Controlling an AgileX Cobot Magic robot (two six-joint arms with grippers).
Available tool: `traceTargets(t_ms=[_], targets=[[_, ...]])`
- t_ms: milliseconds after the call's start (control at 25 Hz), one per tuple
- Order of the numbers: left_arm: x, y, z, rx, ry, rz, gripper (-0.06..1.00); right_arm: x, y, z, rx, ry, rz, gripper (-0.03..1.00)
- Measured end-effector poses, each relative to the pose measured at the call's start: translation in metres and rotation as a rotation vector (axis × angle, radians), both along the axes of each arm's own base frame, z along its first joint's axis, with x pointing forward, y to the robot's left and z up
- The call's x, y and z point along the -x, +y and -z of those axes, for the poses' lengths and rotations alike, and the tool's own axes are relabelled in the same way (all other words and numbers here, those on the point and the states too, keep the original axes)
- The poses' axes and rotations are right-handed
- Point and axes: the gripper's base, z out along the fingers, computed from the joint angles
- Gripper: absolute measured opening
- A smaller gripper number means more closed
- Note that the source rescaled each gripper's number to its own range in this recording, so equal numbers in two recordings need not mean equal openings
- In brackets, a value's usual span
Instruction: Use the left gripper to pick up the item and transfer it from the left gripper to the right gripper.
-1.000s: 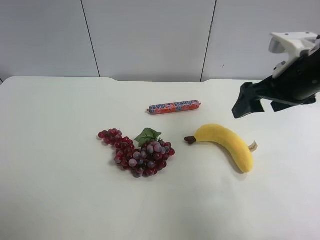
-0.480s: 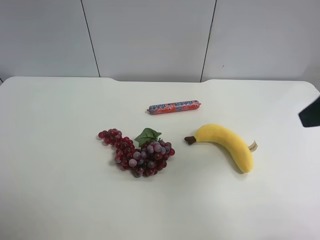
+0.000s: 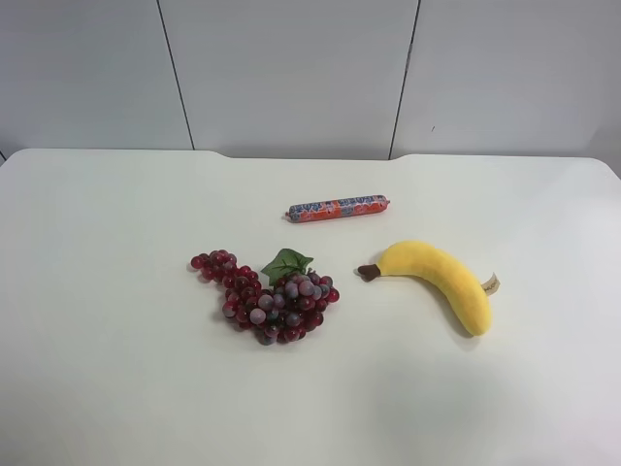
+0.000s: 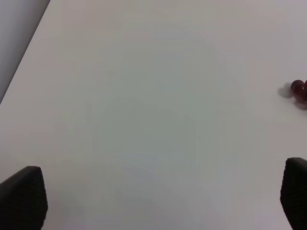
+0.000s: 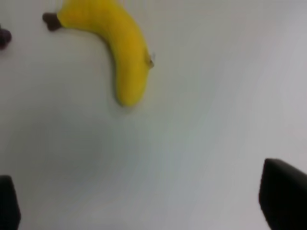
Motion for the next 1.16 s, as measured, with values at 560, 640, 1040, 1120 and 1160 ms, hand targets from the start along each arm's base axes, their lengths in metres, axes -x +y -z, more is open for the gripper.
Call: traceTargets(t_ms=[560,640,1040,1120,1160], targets=[[0.0,0.0,0.0,0.0,0.0,0.0,1.0,0.026,-0.007,0.019,-0.06,-0.225,0.047,1.0],[0.0,0.0,0.0,0.0,0.0,0.0,1.0,0.026,-0.007,0.019,-0.061,-0.229,0.048,1.0],[0.0,0.0,0.0,0.0,0.0,0.0,1.0,0.025,-0.007,0.019,-0.057,-0.232,0.052,1.0],[0.0,0.0,0.0,0.0,0.0,0.0,1.0,0.025,-0.007,0.019,-0.057,-0.232,0.052,1.0],[0.0,0.0,0.0,0.0,0.0,0.0,1.0,0.025,-0.007,0.019,-0.057,-0.232,0.052,1.0]])
